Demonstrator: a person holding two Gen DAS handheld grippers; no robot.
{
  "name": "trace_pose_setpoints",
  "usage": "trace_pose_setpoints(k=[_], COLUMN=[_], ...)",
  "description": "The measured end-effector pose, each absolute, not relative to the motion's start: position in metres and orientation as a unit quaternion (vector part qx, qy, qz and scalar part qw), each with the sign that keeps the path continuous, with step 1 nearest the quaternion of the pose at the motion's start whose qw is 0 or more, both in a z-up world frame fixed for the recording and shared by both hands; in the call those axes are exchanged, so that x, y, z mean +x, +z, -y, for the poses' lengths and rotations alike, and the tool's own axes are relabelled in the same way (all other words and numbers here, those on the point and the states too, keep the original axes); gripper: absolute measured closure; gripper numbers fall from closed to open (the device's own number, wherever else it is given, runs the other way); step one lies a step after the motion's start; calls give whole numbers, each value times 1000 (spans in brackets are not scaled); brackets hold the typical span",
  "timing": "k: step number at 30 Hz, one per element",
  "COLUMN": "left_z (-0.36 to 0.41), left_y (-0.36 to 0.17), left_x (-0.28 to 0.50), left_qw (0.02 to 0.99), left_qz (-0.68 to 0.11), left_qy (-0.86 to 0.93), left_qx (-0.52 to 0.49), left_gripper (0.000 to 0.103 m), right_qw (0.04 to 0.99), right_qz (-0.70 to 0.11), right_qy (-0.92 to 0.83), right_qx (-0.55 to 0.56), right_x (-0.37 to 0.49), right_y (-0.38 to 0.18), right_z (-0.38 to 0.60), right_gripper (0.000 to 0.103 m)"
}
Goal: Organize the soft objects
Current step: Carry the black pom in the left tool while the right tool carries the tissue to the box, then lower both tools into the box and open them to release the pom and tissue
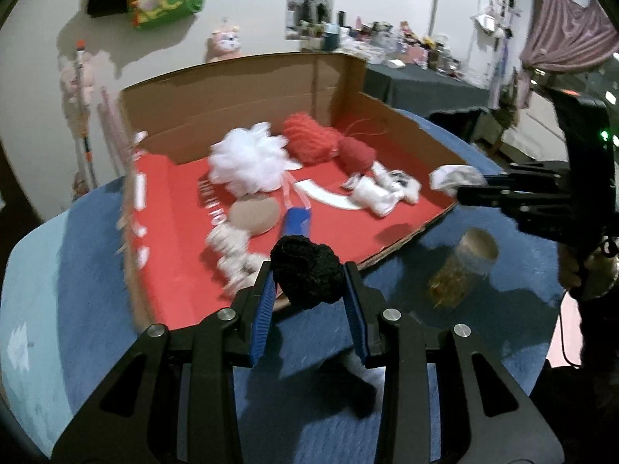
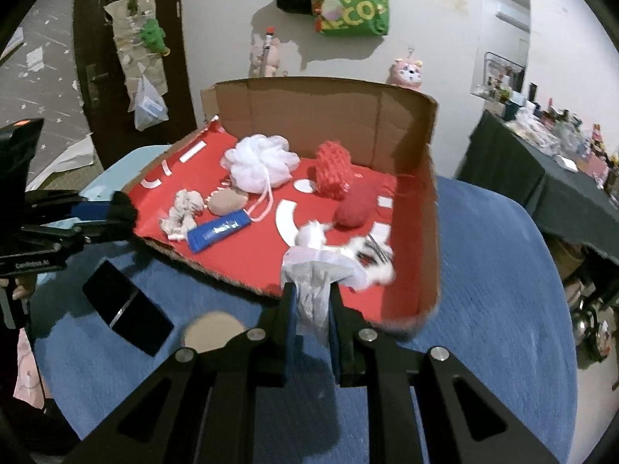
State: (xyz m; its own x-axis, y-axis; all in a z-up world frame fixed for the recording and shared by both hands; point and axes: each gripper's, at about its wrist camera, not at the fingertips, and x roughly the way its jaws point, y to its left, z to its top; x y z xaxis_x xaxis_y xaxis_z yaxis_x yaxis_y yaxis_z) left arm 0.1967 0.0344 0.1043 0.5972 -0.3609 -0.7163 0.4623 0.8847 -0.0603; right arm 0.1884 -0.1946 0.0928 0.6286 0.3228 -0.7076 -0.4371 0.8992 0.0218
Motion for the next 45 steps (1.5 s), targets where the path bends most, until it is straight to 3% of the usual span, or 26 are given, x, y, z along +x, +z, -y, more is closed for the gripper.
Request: trace_pose_setpoints(k=[15,38,40,45], left_z=[24,34,34,39], left_y=[77,54,55,56], left_x=[270,295,294,291], left_qw=[828,801,803,807], left_qz=[-458,-495,-492,-481], left_qy=[-303,-304,-305,-305], left_qx=[111,144,145,156], left_gripper=[70,70,67,47], right_qw=[843,803,803,803], right_qz=[-436,-481,-480,-478], right_qy=[301,331,329,330], right_qx=[-95,-122,-127,-133], right_x=[253,284,284,284], right_y=[71,43,43,43], right_z=[154,135,133,130], right_gripper=[87,86,86,79])
